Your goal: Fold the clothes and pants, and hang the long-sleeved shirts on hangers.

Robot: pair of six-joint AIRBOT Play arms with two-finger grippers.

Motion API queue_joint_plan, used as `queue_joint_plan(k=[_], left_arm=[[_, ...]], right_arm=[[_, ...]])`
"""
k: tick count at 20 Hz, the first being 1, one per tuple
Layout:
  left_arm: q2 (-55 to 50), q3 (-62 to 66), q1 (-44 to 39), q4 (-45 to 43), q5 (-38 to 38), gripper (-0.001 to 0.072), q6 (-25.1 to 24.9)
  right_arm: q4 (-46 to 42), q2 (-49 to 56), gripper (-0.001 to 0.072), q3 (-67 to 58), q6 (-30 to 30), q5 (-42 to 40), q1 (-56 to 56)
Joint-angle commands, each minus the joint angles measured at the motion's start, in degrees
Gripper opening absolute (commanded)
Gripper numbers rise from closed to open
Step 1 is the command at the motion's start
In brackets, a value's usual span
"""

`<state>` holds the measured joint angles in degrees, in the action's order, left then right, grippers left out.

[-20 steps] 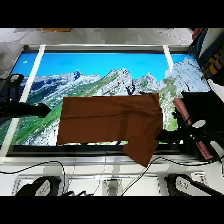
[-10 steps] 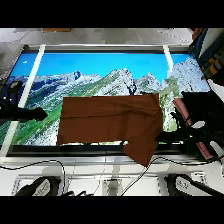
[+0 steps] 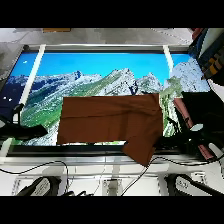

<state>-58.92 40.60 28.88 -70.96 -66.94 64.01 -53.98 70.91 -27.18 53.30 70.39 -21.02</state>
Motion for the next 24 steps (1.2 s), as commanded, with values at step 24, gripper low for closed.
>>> queue_joint_plan(k=[24], left_arm=[[-18.0, -4.1, 0.5, 11.4, -1.9, 0.0270, -9.1]], right_arm=[[4.9, 0.0, 0.0015, 1.6, -0.5, -5.0, 0.0]])
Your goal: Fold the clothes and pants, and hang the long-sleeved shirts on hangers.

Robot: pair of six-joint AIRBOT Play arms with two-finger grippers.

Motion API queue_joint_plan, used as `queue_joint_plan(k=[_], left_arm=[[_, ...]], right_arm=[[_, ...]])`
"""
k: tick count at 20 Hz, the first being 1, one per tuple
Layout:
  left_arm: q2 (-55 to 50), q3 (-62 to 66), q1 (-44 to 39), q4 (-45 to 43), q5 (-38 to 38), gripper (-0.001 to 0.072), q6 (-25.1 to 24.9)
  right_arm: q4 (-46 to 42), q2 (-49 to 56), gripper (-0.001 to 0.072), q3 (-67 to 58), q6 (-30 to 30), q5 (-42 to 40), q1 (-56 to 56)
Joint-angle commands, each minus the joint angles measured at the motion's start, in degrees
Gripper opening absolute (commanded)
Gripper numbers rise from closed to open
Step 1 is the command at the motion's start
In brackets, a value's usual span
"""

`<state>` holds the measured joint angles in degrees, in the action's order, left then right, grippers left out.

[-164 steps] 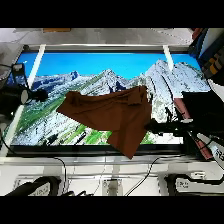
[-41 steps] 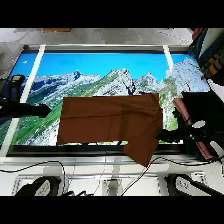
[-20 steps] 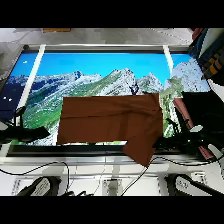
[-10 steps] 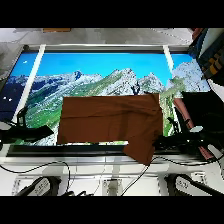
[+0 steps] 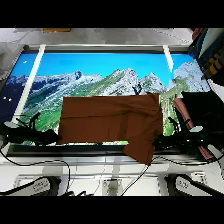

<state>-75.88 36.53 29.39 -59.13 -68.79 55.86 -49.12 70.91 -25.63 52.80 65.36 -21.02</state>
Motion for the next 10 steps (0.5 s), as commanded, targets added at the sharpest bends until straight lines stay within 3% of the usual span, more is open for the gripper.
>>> queue_joint_plan(k=[1, 3, 4, 5, 6, 10], left_arm=[[-1.0, 0.0, 0.0, -0.4, -0.1, 0.0269, -1.3], [-1.0, 0.0, 0.0, -0.4, -1.3, 0.0222, -3.2], [-1.0, 0.0, 0.0, -0.4, -2.1, 0.0137, -4.3], [-0.9, 0.0, 0.0, -0.3, -2.4, 0.0114, -4.8], [-0.8, 0.1, 0.0, -0.1, -2.5, 0.0020, -5.0], [0.2, 2.9, 0.0, 5.9, -6.3, 0.0019, -7.3]], right_arm=[[0.0, 0.0, 0.0015, 0.0, 0.0, 0.2, 0.0], [0.0, -0.1, 0.0015, -0.1, 0.0, 1.1, 0.0], [0.1, -0.1, 0.0015, -0.3, 0.0, 1.4, 0.0], [0.3, -0.1, 0.0015, -0.6, 0.0, 1.6, 0.0], [0.7, -0.1, 0.0015, -1.0, 0.0, 1.8, 0.0], [5.3, -0.9, 0.0014, -3.9, -0.7, 5.8, 0.0]])
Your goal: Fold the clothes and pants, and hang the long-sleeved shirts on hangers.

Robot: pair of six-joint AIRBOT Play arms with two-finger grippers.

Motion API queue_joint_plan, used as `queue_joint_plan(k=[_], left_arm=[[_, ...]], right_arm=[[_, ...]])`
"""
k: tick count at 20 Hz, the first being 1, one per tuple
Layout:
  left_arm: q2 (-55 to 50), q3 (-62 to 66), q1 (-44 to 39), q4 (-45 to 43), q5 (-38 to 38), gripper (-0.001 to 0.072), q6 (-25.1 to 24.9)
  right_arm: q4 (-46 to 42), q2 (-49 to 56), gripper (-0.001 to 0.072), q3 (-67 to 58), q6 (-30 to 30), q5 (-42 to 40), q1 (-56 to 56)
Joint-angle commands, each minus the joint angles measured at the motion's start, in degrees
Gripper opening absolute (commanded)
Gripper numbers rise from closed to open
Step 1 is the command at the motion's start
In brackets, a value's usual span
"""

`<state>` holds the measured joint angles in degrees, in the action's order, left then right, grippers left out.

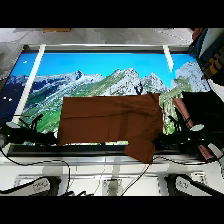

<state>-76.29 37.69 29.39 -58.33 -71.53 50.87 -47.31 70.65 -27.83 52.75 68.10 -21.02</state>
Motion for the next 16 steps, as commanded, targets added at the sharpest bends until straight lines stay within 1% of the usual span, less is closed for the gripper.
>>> queue_joint_plan(k=[1, 3, 5, 6, 7, 8, 10, 12, 13, 15, 16], left_arm=[[1.1, 3.6, 0.0, 8.1, -5.7, 0.0019, -3.6], [2.1, 8.0, 0.0, 15.0, -8.4, 0.0020, -3.9], [2.6, 11.8, 0.0, 24.4, -8.1, 0.0020, -3.8], [2.6, 13.1, 0.0, 29.6, -6.6, 0.0020, -3.8], [2.6, 13.7, -0.2, 34.9, -3.6, 0.0019, -3.8], [2.5, 13.7, -0.6, 38.3, 0.7, 0.0019, -3.8], [2.1, 13.7, -2.6, 38.3, 9.6, 0.0019, -3.8], [1.0, 13.7, -5.2, 38.5, 17.0, 0.0019, -3.8], [0.3, 13.7, -6.7, 38.4, 21.0, 0.0019, -3.8], [-1.9, 13.7, -10.3, 38.5, 28.8, 0.0019, -3.8], [-3.3, 13.7, -12.4, 38.5, 32.5, 0.0019, -3.8]], right_arm=[[5.9, -1.6, 0.0014, -2.8, -1.9, 4.7, 0.0], [12.2, -4.2, 0.0014, -5.0, -2.6, 5.9, 0.0], [21.4, -6.0, 0.0014, -6.9, -2.5, 4.2, 0.0], [26.1, -6.3, 0.0014, -8.0, -2.4, 1.8, 0.3], [29.2, -6.3, 0.0013, -8.9, -2.2, -1.3, 1.2], [31.3, -6.3, 0.0013, -10.0, -1.2, -6.7, 2.8], [31.8, -6.3, 0.0012, -12.2, 2.3, -20.5, 7.5], [31.9, -5.3, 0.0011, -15.0, 4.1, -36.0, 12.3], [31.8, -4.1, 0.0011, -16.4, 4.9, -42.4, 14.0], [31.8, -0.5, 0.0011, -18.7, 4.9, -52.7, 16.8], [31.9, 2.0, 0.0011, -20.1, 4.9, -55.3, 17.9]])
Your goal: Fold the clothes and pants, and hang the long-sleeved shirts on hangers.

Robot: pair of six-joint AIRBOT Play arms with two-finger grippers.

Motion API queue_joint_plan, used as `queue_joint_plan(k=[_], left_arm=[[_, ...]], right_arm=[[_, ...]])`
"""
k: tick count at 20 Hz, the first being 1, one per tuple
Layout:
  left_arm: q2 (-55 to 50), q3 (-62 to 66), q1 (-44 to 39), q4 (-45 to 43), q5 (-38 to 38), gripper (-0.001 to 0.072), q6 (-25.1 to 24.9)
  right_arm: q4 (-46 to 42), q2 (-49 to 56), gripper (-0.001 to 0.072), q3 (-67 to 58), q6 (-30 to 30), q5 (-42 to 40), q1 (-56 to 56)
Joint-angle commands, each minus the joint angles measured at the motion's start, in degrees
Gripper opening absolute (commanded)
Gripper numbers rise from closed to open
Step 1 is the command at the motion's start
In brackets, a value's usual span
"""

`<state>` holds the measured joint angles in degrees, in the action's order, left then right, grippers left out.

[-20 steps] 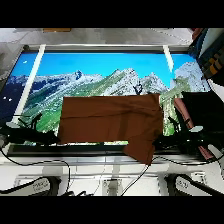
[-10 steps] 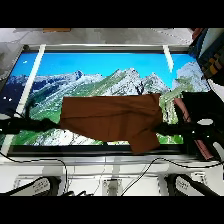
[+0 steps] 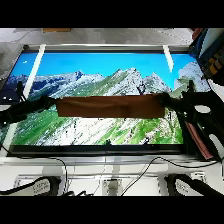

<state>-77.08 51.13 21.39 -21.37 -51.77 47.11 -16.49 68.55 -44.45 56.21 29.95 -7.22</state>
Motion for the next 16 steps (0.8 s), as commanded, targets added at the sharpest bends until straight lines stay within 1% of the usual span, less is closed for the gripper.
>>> queue_joint_plan(k=[1, 3, 5, 6, 8, 9, 10, 11, 12, 13, 15, 16], left_arm=[[-3.9, 0.2, -6.5, 2.2, 16.3, 0.0019, 0.0], [-6.6, 0.2, -10.6, 4.4, 23.9, 0.0020, 0.0], [-8.7, 0.2, -13.8, 8.2, 30.6, 0.0020, 0.0], [-9.4, 0.3, -15.0, 9.8, 33.0, 0.0020, 0.0], [-10.1, 0.3, -16.5, 11.5, 35.7, 0.0021, 0.0], [-10.1, 0.3, -17.0, 11.6, 36.3, 0.0040, 0.0], [-10.1, 0.3, -17.1, 11.6, 36.4, 0.0229, 0.0], [-10.1, 0.3, -17.1, 11.6, 36.4, 0.0533, 0.0], [-10.0, 0.4, -17.0, 11.5, 36.3, 0.0710, 0.0], [-9.8, 0.6, -16.7, 11.1, 36.1, 0.0704, 0.0], [-8.4, 0.6, -15.8, 10.8, 35.6, 0.0704, 0.0], [-7.4, 0.6, -15.2, 8.9, 34.8, 0.0703, 0.0]], right_arm=[[1.0, 6.7, 0.0012, -4.9, 1.4, -18.7, 4.9], [1.2, 11.9, 0.0013, -7.7, 1.5, -21.2, 6.2], [1.3, 16.2, 0.0014, -10.4, 1.5, -22.1, 6.4], [1.3, 17.9, 0.0014, -11.5, 1.4, -22.1, 6.4], [1.3, 19.7, 0.0014, -12.7, 1.4, -22.1, 6.4], [1.2, 19.9, 0.0015, -12.8, 1.4, -22.1, 6.4], [1.1, 19.9, 0.0097, -12.8, 1.4, -22.0, 6.4], [1.1, 19.9, 0.0340, -12.8, 1.4, -21.8, 6.4], [1.0, 19.9, 0.0602, -12.8, 1.4, -21.3, 6.4], [1.0, 19.9, 0.0691, -12.8, 1.4, -20.3, 6.3], [0.0, 19.8, 0.0689, -12.8, 1.4, -17.6, 5.8], [-1.1, 19.6, 0.0689, -12.8, 1.4, -16.3, 5.3]])
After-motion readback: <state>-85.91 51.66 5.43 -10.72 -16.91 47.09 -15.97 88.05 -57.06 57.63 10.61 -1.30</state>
